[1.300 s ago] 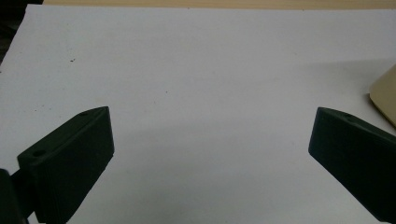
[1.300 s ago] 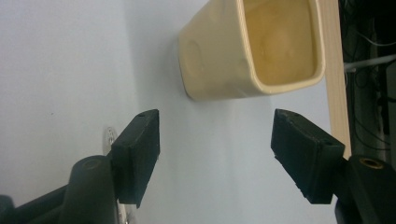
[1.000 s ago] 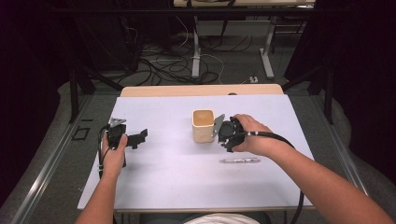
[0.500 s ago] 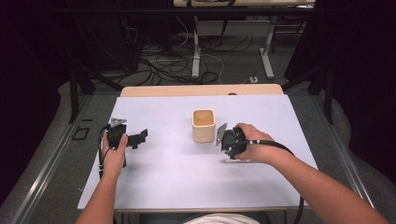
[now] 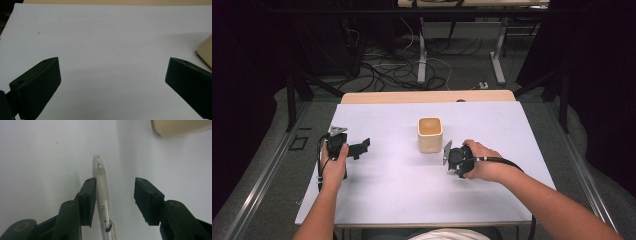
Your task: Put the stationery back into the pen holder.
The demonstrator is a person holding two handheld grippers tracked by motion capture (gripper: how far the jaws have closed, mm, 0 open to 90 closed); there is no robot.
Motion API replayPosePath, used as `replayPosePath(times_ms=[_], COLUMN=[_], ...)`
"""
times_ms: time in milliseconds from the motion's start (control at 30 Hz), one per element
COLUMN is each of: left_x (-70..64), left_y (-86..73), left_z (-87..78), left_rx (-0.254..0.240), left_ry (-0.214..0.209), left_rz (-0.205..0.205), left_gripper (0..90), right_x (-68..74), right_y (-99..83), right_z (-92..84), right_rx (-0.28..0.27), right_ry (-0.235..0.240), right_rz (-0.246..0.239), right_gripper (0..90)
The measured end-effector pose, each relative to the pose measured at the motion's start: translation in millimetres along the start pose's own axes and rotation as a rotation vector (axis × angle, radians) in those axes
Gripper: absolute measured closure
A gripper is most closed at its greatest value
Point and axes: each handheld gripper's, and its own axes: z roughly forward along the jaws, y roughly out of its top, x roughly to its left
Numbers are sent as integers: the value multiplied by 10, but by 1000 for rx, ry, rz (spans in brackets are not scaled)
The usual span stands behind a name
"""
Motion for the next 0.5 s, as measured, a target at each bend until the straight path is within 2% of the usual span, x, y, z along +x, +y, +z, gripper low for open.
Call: replayPosePath(times_ms=[200, 300, 333, 500], left_x=[-2, -1, 0, 1], left_y=[-1, 1, 1, 1], left_z=[5, 2, 0, 0], left_rx=[1, 0, 0, -1], left_ry=[-3, -2, -1, 0], left_rz=[4, 2, 1, 1], left_gripper=[1, 1, 1, 1], right_x=[26, 33, 47, 67], right_y=[5, 10, 13, 22], right_z=[75, 105, 113, 166], right_rx=[14, 12, 14, 32], right_ry=[12, 8, 9, 13], right_rz=[-13, -34, -23, -60], right_gripper=[548, 577, 581, 619])
